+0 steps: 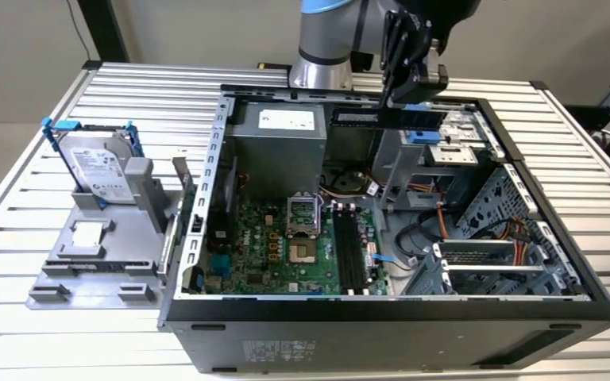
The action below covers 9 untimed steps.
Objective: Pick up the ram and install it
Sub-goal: 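Pick up the ram and move it above insertion slot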
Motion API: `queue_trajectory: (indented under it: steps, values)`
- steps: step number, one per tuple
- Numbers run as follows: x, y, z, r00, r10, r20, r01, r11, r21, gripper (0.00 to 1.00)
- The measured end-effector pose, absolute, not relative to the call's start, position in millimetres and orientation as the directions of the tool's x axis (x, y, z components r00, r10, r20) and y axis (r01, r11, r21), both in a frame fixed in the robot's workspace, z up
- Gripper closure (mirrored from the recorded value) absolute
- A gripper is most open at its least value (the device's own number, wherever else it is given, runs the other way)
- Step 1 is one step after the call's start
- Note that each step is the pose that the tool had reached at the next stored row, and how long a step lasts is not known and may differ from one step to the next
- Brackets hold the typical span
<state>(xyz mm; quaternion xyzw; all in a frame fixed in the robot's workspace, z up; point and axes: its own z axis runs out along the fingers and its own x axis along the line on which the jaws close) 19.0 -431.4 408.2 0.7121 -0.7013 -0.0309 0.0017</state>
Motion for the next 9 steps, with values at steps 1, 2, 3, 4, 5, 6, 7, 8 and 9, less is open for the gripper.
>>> queue_trajectory:
  steps: [1,2,3,4,5,6,7,8,9]
  values:
    - [19.1,-430.7,408.2,0.015,-0.999,-0.042,-0.999,-0.017,0.046,1.00]
    - [19.1,-430.4,408.2,0.015,-0.999,-0.042,-0.999,-0.017,0.046,1.00]
    - [19.1,-430.3,408.2,0.015,-0.999,-0.042,-0.999,-0.017,0.046,1.00]
    - [19.1,-430.3,408.2,0.015,-0.999,-0.042,-0.999,-0.017,0.046,1.00]
    - [19.0,-430.2,408.2,0.015,-0.999,-0.042,-0.999,-0.017,0.046,1.00]
    - [19.0,-430.2,408.2,0.015,-0.999,-0.042,-0.999,-0.017,0.046,1.00]
    - [19.1,-430.1,408.2,0.016,-0.999,-0.042,-0.999,-0.018,0.046,1.00]
    - [19.1,-429.9,408.2,0.016,-0.999,-0.042,-0.999,-0.018,0.046,1.00]
    - [19.0,-429.9,408.2,0.016,-0.999,-0.042,-0.999,-0.018,0.046,1.00]
